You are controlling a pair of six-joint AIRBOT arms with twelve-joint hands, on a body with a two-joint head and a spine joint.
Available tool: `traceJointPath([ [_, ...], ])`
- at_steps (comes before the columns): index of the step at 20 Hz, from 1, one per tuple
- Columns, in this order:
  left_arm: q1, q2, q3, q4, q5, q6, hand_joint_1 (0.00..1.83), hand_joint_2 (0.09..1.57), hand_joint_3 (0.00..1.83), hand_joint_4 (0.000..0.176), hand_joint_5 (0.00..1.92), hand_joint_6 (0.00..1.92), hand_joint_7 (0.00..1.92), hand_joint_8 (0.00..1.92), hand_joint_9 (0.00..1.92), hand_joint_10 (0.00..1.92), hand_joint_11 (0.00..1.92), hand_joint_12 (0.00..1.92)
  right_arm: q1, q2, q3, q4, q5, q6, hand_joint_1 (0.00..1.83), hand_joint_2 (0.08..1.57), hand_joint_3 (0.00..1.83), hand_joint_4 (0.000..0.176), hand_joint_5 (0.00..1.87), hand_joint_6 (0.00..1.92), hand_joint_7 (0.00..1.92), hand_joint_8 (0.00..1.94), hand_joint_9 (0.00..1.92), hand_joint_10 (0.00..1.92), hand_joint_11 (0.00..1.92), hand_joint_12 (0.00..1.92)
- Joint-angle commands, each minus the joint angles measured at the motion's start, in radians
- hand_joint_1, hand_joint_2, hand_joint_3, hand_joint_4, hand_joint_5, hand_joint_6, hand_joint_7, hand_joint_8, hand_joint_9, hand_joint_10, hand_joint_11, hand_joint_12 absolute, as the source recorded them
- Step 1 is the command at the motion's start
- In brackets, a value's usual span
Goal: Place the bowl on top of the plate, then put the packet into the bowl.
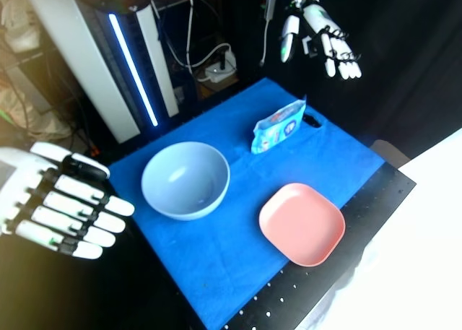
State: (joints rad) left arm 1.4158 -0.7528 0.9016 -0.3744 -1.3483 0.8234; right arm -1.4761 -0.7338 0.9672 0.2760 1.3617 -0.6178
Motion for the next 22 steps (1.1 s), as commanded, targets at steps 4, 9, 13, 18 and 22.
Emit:
traceJointPath([
  [4,-0.006,0.0,0.007,-0.007,-0.122,-0.004,0.52,0.94,0.0,0.176,0.0,0.0,0.0,0.0,0.0,0.0,0.0,0.0,0.056,0.003,0.025,-0.028,0.067,0.008,0.54,0.96,0.0,0.068,0.04,0.0,0.0,0.0,0.08,0.0,0.0,0.51],
  [9,-0.015,0.006,0.012,0.016,-0.117,-0.004,0.65,0.82,0.0,0.176,0.0,0.0,0.0,0.0,0.0,0.0,0.0,0.0,0.18,-0.003,0.042,-0.155,-0.008,0.007,0.56,0.79,0.0,0.124,0.0,0.0,0.0,0.0,0.02,0.0,0.0,0.41],
  [13,-0.019,0.008,0.012,0.021,-0.116,-0.004,0.68,0.81,0.0,0.176,0.0,0.0,0.0,0.0,0.0,0.0,0.0,0.0,0.225,-0.004,0.037,-0.238,-0.02,0.008,0.65,0.79,0.0,0.151,0.02,0.0,0.02,0.0,0.0,0.0,0.0,0.0],
  [18,-0.02,0.007,0.011,0.021,-0.116,-0.004,0.59,0.84,0.0,0.176,0.0,0.0,0.0,0.0,0.0,0.0,0.0,0.0,0.393,-0.025,0.039,-0.445,-0.218,0.008,0.67,0.84,0.01,0.101,0.15,0.02,0.08,0.01,0.09,0.01,0.11,0.06],
  [22,-0.021,0.006,0.011,0.025,-0.112,-0.004,0.56,0.85,0.0,0.176,0.0,0.0,0.0,0.0,0.0,0.0,0.0,0.0,0.489,-0.062,0.051,-0.589,-0.364,0.008,0.67,0.89,0.01,0.087,0.2,0.0,0.17,0.0,0.22,0.01,0.21,0.13],
])
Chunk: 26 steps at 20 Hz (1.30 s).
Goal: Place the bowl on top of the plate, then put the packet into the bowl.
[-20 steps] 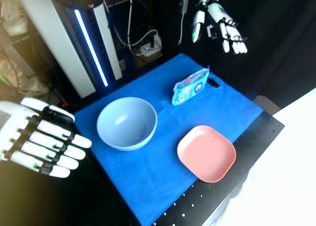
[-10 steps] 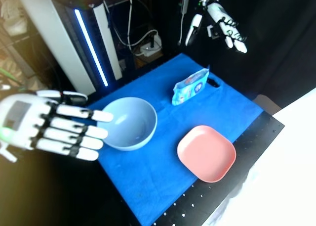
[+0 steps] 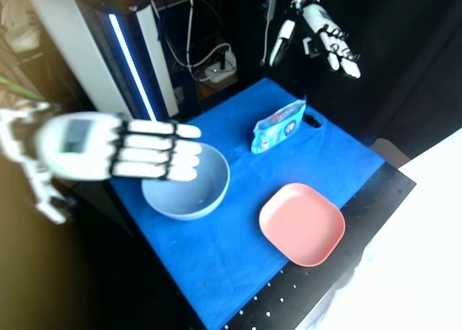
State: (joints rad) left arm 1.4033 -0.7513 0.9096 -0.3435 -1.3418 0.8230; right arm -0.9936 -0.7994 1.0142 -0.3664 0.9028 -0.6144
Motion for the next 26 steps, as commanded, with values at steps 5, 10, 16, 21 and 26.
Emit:
traceJointPath([
  [5,-0.008,0.002,0.002,-0.006,-0.117,-0.003,0.55,0.86,0.01,0.176,0.0,0.0,0.0,0.0,0.0,0.0,0.0,0.0,0.092,-0.037,0.028,-0.062,-0.042,0.004,0.7,1.01,0.0,0.002,0.4,0.01,0.34,0.01,0.39,0.01,0.11,0.69],
  [10,-0.008,-0.001,0.0,-0.006,-0.112,-0.004,0.56,0.86,0.0,0.176,0.0,0.0,0.0,0.0,0.0,0.0,0.0,0.0,0.109,-0.056,0.062,-0.074,-0.12,0.004,0.77,0.97,0.0,0.0,0.55,0.0,0.62,0.01,0.65,0.03,0.21,1.17],
  [16,-0.008,-0.005,0.001,-0.006,-0.112,-0.009,0.51,0.87,0.0,0.176,0.0,0.0,0.0,0.0,0.0,0.0,0.0,0.0,0.155,-0.093,0.094,-0.145,-0.228,0.004,0.91,0.92,0.0,0.0,0.71,0.02,0.81,0.06,0.84,0.16,0.4,1.23],
  [21,-0.007,-0.007,0.001,-0.006,-0.112,-0.012,0.5,0.87,0.0,0.176,0.0,0.0,0.0,0.0,0.0,0.0,0.0,0.0,0.158,-0.107,0.104,-0.153,-0.239,0.004,0.96,1.01,0.0,0.0,0.91,0.19,0.78,1.38,0.84,1.73,0.78,1.81],
  [26,-0.007,-0.012,0.003,-0.006,-0.112,-0.013,0.5,0.87,0.0,0.176,0.0,0.0,0.0,0.0,0.0,0.0,0.0,0.0,0.158,-0.114,0.104,-0.153,-0.239,0.004,1.08,1.2,0.01,0.0,0.79,1.31,0.85,1.86,1.06,1.92,1.17,1.92],
])
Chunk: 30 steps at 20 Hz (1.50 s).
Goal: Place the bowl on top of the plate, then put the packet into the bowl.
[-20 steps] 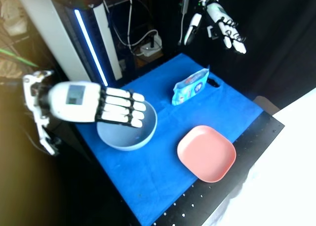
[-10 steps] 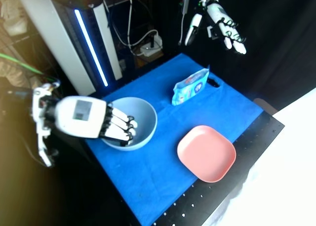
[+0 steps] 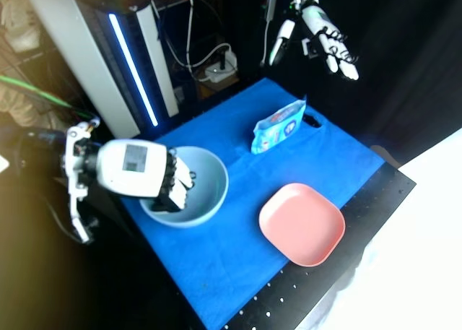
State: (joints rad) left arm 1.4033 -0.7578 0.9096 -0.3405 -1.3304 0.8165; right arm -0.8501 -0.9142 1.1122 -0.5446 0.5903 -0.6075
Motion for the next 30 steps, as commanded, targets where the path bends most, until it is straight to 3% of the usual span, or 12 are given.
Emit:
traceJointPath([
  [1,-0.007,-0.006,0.003,-0.009,-0.123,-0.007,0.5,0.87,0.0,0.176,0.0,0.0,0.0,0.0,0.0,0.0,0.0,0.0,0.015,0.001,0.006,0.025,0.074,-0.003,1.08,1.21,0.01,0.0,0.77,1.34,0.86,1.84,1.07,1.92,1.19,1.92],
  [9,-0.003,-0.01,0.005,-0.01,-0.123,-0.009,0.54,0.87,0.0,0.176,0.0,0.0,0.0,0.0,0.0,0.0,0.0,0.0,0.071,0.003,0.006,0.026,0.088,-0.003,1.12,1.18,0.0,0.0,0.85,1.18,0.88,1.83,1.11,1.92,1.26,1.92],
  [11,0.0,-0.01,0.005,-0.011,-0.123,-0.01,0.55,0.87,0.0,0.176,0.0,0.0,0.0,0.0,0.0,0.0,0.0,0.0,0.09,0.009,0.006,0.027,0.121,-0.003,1.12,1.18,0.0,0.0,0.85,1.18,0.98,1.86,1.24,1.92,1.37,1.92],
  [16,0.001,-0.013,0.005,-0.011,-0.125,-0.012,0.55,0.84,0.0,0.176,0.0,0.0,0.0,0.0,0.0,0.0,0.0,0.0,0.145,0.014,0.011,0.028,0.149,-0.003,1.07,1.26,0.0,0.0,0.71,1.39,1.28,1.93,1.56,1.92,1.61,1.92],
  [21,0.002,-0.015,0.006,-0.011,-0.124,-0.016,0.53,0.83,0.0,0.176,0.0,0.0,0.0,0.0,0.0,0.0,0.0,0.0,0.196,0.014,0.028,0.028,0.149,-0.011,0.96,1.38,0.01,0.0,0.54,1.64,1.27,1.93,1.52,1.92,1.57,1.92],
  [25,0.003,-0.015,0.008,-0.011,-0.124,-0.018,0.56,0.82,0.0,0.176,0.0,0.0,0.0,0.0,0.0,0.0,0.0,0.0,0.251,0.012,0.049,0.027,0.148,-0.013,1.04,1.34,0.0,0.0,0.6,1.55,1.33,1.94,1.58,1.92,1.61,1.92],
  [29,0.003,-0.018,0.011,-0.01,-0.118,-0.02,0.56,0.83,0.0,0.176,0.0,0.0,0.0,0.0,0.0,0.0,0.0,0.0,0.334,-0.041,0.105,0.024,0.136,-0.013,1.02,1.34,0.0,0.0,0.59,1.56,1.18,1.94,1.43,1.92,1.46,1.92],
  [30,0.003,-0.02,0.013,-0.01,-0.118,-0.023,0.57,0.83,0.0,0.176,0.0,0.0,0.0,0.0,0.0,0.0,0.0,0.0,0.353,-0.063,0.121,0.018,0.127,-0.013,0.89,1.38,0.01,0.0,0.54,1.66,1.09,1.94,1.33,1.92,1.36,1.92],
])
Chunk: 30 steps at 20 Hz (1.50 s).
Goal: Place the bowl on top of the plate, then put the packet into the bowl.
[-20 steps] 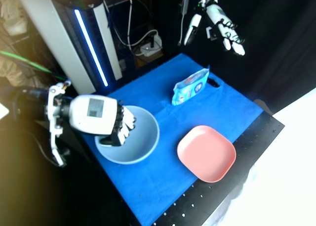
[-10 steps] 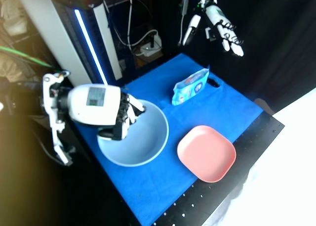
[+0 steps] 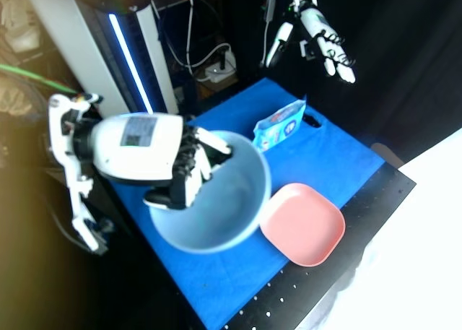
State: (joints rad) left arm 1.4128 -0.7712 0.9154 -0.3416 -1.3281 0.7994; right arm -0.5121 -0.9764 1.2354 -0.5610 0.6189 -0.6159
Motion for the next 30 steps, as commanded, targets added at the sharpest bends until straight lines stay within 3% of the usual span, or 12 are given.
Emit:
traceJointPath([
  [1,-0.007,-0.007,0.008,-0.008,-0.122,-0.008,0.57,0.83,0.0,0.176,0.0,0.0,0.0,0.0,0.0,0.0,0.0,0.0,0.032,-0.02,0.01,0.022,0.086,-0.005,0.55,1.47,0.01,0.0,0.54,1.47,1.04,1.92,1.28,1.92,1.33,1.92],
  [3,-0.007,-0.007,0.01,-0.007,-0.123,-0.01,0.57,0.82,0.0,0.176,0.0,0.0,0.0,0.0,0.0,0.0,0.0,0.0,0.05,-0.063,0.04,0.015,0.071,-0.005,0.32,1.54,0.01,0.0,0.57,1.6,1.05,1.94,1.32,1.92,1.43,1.92],
  [7,-0.007,-0.007,0.015,-0.004,-0.122,-0.014,0.52,0.83,0.0,0.176,0.0,0.0,0.0,0.0,0.0,0.0,0.0,0.0,0.078,-0.144,0.109,0.015,0.014,-0.005,0.88,1.45,0.0,0.0,0.47,1.77,1.1,1.94,1.39,1.92,1.5,1.92],
  [17,-0.013,-0.007,0.024,0.004,-0.114,-0.021,0.52,0.82,0.0,0.176,0.0,0.0,0.0,0.0,0.0,0.0,0.0,0.0,0.137,-0.34,0.273,-0.069,-0.17,-0.005,1.0,1.36,0.0,0.0,0.58,1.59,1.04,1.94,1.28,1.92,1.38,1.92],
  [19,-0.016,-0.007,0.026,0.007,-0.114,-0.022,0.53,0.81,0.0,0.176,0.0,0.0,0.0,0.0,0.0,0.0,0.0,0.0,0.147,-0.373,0.289,-0.114,-0.199,-0.005,1.03,1.4,0.01,0.0,0.57,1.86,1.14,1.94,1.4,1.92,1.5,1.92],
  [20,-0.017,-0.007,0.027,0.007,-0.114,-0.022,0.51,0.82,0.0,0.176,0.0,0.0,0.0,0.0,0.0,0.0,0.0,0.0,0.148,-0.386,0.293,-0.136,-0.211,-0.005,0.42,1.49,0.02,0.023,0.71,1.91,1.07,1.94,1.3,1.92,1.42,1.92],
  [21,-0.019,-0.007,0.027,0.009,-0.114,-0.022,0.53,0.82,0.0,0.176,0.0,0.0,0.0,0.0,0.0,0.0,0.0,0.0,0.149,-0.396,0.294,-0.163,-0.225,-0.005,0.32,1.55,0.03,0.027,0.66,1.81,1.02,1.94,1.26,1.92,1.39,1.92],
  [22,-0.02,-0.007,0.028,0.009,-0.113,-0.022,0.53,0.83,0.0,0.176,0.0,0.0,0.0,0.0,0.0,0.0,0.0,0.0,0.149,-0.406,0.295,-0.191,-0.239,-0.005,0.87,1.41,0.0,0.0,0.59,1.63,1.14,1.94,1.39,1.92,1.47,1.92],
  [24,-0.021,-0.007,0.028,0.009,-0.114,-0.023,0.51,0.83,0.0,0.176,0.0,0.0,0.0,0.0,0.0,0.0,0.0,0.0,0.148,-0.424,0.306,-0.202,-0.247,-0.005,1.03,1.33,0.0,0.0,0.61,1.52,1.21,1.94,1.47,1.92,1.52,1.92],
  [28,-0.021,-0.007,0.03,0.01,-0.118,-0.026,0.54,0.82,0.0,0.176,0.0,0.0,0.0,0.0,0.0,0.0,0.0,0.0,0.148,-0.442,0.329,-0.202,-0.263,-0.005,0.99,1.36,0.0,0.0,0.57,1.59,1.17,1.94,1.42,1.92,1.49,1.92],
  [29,-0.021,-0.008,0.03,0.01,-0.118,-0.026,0.54,0.82,0.0,0.176,0.0,0.0,0.0,0.0,0.0,0.0,0.0,0.0,0.148,-0.444,0.332,-0.202,-0.266,-0.005,0.53,1.45,0.01,0.0,0.59,0.99,0.97,1.76,1.17,1.91,1.27,1.92],
  [30,-0.021,-0.008,0.029,0.01,-0.118,-0.026,0.54,0.82,0.0,0.176,0.0,0.0,0.0,0.0,0.0,0.0,0.0,0.0,0.148,-0.446,0.334,-0.202,-0.268,-0.005,0.53,1.45,0.01,0.0,0.59,0.99,0.97,1.76,1.17,1.91,1.27,1.92],
])
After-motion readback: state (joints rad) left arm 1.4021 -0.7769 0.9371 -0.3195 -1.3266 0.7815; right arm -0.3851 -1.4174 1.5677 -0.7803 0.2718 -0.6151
